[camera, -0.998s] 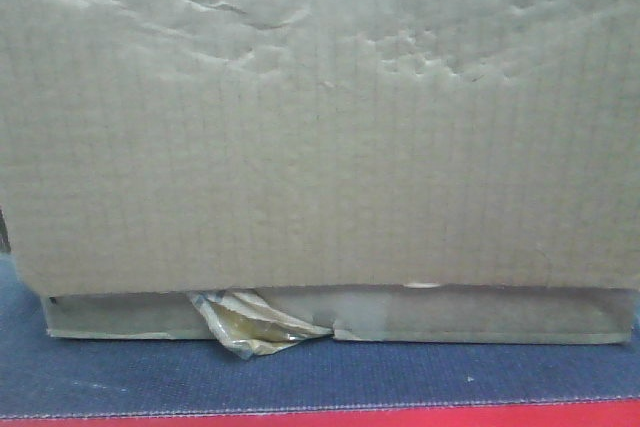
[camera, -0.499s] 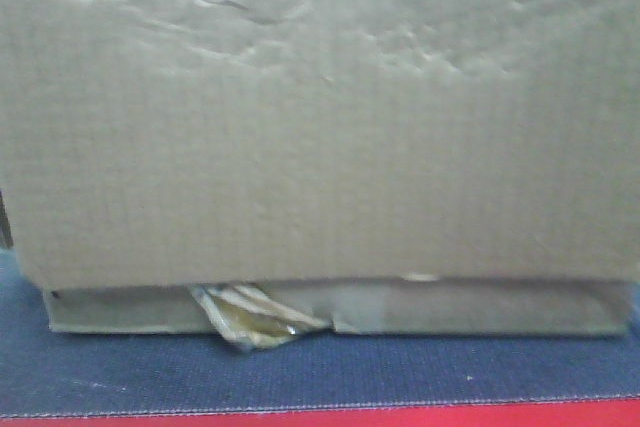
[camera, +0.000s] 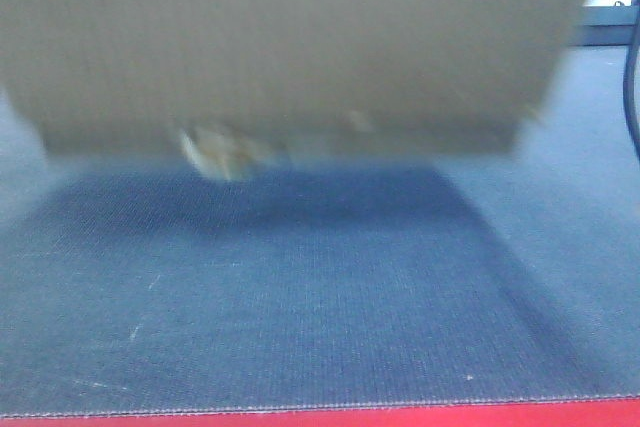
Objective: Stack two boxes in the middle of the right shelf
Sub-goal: 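Lift the stacked boxes off the table with both grippers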
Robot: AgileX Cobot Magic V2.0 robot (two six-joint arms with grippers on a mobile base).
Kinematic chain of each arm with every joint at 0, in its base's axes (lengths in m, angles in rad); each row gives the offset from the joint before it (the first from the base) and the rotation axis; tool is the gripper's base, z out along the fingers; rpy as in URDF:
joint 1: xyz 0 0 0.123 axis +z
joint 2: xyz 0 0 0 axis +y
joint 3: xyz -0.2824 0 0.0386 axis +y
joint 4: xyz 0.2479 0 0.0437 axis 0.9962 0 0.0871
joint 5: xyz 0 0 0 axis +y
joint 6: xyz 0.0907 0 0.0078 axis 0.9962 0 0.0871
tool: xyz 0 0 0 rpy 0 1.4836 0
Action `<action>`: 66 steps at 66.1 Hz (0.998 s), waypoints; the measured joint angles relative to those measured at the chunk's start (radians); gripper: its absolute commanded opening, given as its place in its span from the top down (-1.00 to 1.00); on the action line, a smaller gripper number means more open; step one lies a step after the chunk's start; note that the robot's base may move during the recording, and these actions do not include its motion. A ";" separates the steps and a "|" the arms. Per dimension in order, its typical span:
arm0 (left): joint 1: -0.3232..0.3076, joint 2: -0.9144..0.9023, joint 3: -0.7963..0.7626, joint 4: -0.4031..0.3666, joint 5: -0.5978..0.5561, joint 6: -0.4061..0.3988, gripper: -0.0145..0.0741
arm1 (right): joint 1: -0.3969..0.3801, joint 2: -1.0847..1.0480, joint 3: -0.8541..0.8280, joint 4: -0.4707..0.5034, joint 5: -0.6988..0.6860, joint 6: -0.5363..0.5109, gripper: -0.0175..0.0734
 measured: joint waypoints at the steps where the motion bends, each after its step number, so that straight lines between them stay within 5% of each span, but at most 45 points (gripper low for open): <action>1: 0.000 -0.002 -0.008 0.009 -0.007 0.000 0.92 | 0.000 0.000 -0.004 -0.007 -0.009 0.001 0.95; 30: 0.002 -0.004 -0.037 0.115 -0.168 -0.002 0.92 | -0.013 0.000 -0.072 -0.092 -0.146 0.057 0.95; 66: 0.002 -0.004 -0.037 0.146 -0.191 -0.070 0.92 | -0.017 0.000 -0.077 -0.151 -0.185 0.066 0.95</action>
